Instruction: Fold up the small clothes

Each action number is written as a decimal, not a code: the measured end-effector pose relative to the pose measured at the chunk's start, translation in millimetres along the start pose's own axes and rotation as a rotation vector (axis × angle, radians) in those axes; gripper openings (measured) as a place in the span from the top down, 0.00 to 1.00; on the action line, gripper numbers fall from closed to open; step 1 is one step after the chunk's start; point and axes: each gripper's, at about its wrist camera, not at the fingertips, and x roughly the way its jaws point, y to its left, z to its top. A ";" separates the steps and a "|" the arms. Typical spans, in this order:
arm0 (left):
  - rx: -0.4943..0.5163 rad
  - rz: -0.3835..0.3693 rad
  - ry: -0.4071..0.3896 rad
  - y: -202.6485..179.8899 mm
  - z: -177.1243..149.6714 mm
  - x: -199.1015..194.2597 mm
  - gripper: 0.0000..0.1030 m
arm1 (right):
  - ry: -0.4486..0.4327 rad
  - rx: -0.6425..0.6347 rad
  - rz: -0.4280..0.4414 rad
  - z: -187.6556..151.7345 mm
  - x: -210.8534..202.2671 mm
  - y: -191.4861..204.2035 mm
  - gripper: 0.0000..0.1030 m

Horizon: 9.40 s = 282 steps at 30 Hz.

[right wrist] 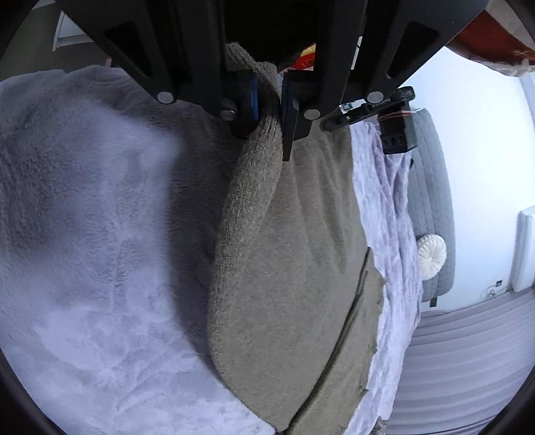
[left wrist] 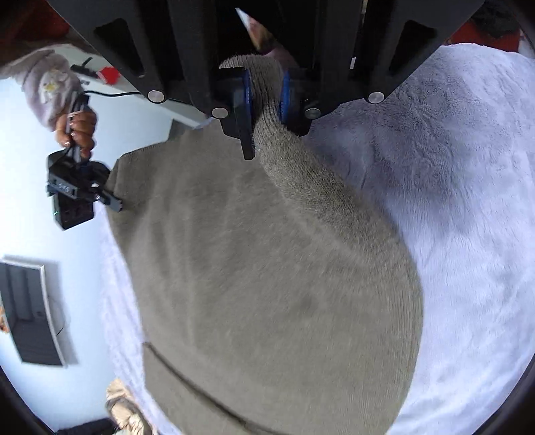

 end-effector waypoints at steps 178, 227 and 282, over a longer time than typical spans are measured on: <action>-0.096 0.591 -0.362 15.1 182.5 -40.9 0.43 | -0.333 -0.167 -0.506 161.7 18.8 81.6 0.87; -0.083 0.503 -0.313 136.2 194.1 -143.9 0.11 | -0.018 -0.188 -0.255 52.7 234.2 184.0 0.51; -0.095 0.469 -0.363 137.9 229.7 -134.1 0.11 | -0.108 -0.473 -0.341 168.7 321.1 294.4 0.89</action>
